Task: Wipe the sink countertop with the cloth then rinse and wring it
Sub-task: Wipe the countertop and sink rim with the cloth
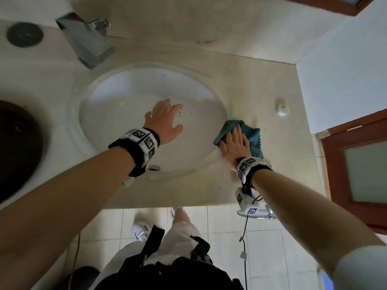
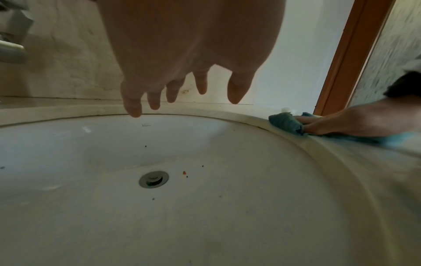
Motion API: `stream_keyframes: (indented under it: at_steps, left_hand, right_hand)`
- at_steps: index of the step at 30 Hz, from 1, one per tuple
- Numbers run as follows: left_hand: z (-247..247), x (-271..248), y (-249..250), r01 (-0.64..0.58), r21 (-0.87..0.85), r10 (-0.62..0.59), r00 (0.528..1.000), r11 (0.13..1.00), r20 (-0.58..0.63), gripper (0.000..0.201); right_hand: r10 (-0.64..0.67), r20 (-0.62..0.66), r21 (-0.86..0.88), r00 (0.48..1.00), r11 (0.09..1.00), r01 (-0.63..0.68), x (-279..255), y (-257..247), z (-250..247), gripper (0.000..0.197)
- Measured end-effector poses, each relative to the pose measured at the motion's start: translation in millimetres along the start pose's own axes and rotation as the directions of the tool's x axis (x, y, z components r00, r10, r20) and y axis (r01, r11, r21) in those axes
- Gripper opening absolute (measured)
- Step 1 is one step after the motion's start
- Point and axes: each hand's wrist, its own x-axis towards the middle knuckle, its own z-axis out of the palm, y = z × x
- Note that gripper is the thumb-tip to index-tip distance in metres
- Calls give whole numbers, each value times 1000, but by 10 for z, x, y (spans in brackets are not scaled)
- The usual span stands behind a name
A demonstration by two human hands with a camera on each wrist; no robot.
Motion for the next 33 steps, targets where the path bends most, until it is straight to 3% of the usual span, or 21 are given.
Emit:
stream_keyframes:
  at_steps: [6,10,17,28,33]
  left_hand:
    - [90,-317,-123,11,42,-12,999,999,33,64]
    - [76,-304,1,-6,24,5,999,1000,34,63]
    - [168,-51,187,-18,-2,18,999,1000,40,63]
    - [112,671,162,130,-43,-129,991,991,23,65]
    - [95,774,179,152,-53,-151,988,987,25,65]
  right_hand:
    - [4,76,-37,997,999,-1,-757,-361,297,59]
    - [-26,74,-21,997,999,27,-821,-383,377,58]
    - [-94,109,-63,990,993,101,-380,-110,166,59]
    - [-83,95,-86,992,992,91,1006,503,-449,60]
    - [-75,51,-100,996,992,79,1299,551,-527,60]
